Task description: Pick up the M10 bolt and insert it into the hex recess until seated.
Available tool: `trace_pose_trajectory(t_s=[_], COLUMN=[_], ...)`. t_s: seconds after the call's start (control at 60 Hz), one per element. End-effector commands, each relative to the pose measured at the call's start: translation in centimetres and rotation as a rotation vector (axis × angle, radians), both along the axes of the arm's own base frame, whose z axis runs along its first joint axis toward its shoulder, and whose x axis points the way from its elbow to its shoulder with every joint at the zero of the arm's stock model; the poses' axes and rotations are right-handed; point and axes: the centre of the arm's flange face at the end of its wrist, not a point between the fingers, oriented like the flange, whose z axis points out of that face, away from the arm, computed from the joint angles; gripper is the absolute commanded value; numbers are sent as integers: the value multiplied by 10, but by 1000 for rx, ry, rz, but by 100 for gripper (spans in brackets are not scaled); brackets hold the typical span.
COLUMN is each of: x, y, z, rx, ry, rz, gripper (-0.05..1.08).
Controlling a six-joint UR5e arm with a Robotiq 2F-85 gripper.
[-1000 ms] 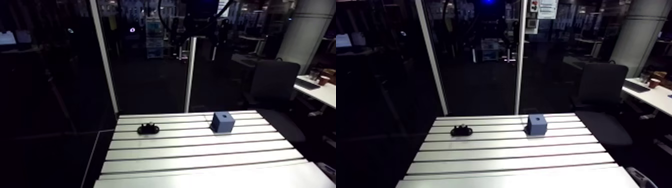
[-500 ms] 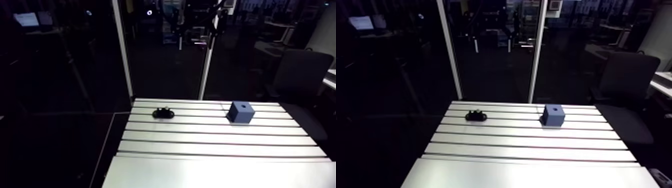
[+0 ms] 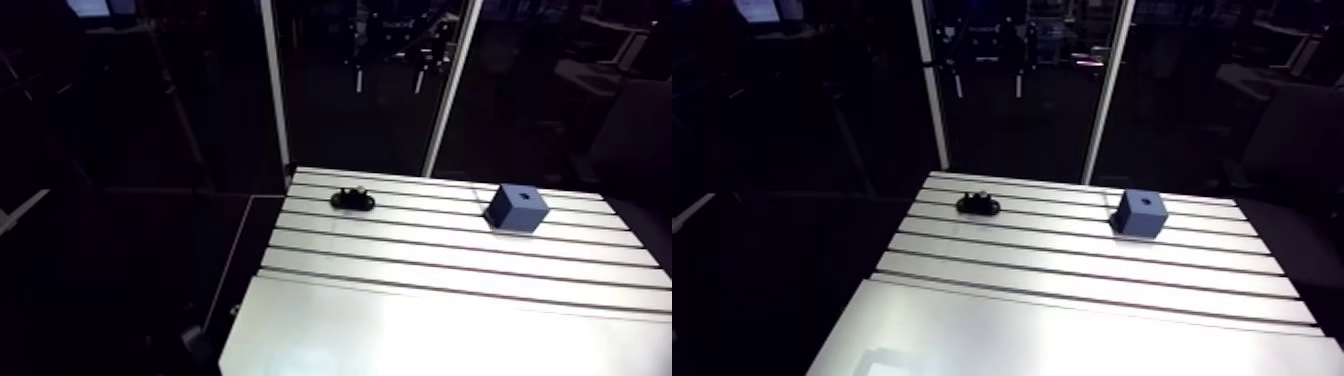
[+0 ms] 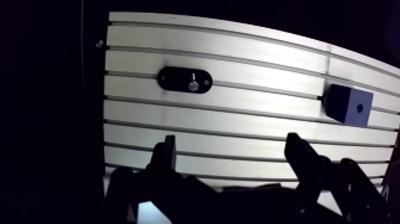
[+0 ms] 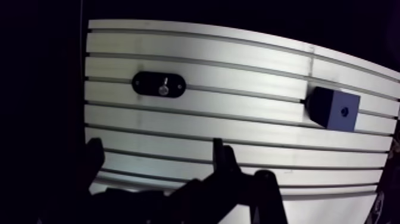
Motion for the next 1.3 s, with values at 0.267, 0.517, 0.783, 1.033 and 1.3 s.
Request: trace_pose_trajectory(t_s=[0.267, 0.517, 0.783, 1.033, 1.3], x=[-11, -6, -4, -2, -3], y=[-15, -20, -30, -30, -30], z=[-83, -112, -129, -144, -154], rx=[-13, 15, 21, 20, 19], ry=[41, 52, 82, 62, 50], rz=[-36, -55, -64, -82, -94], gripper=[1, 1, 1, 1, 7])
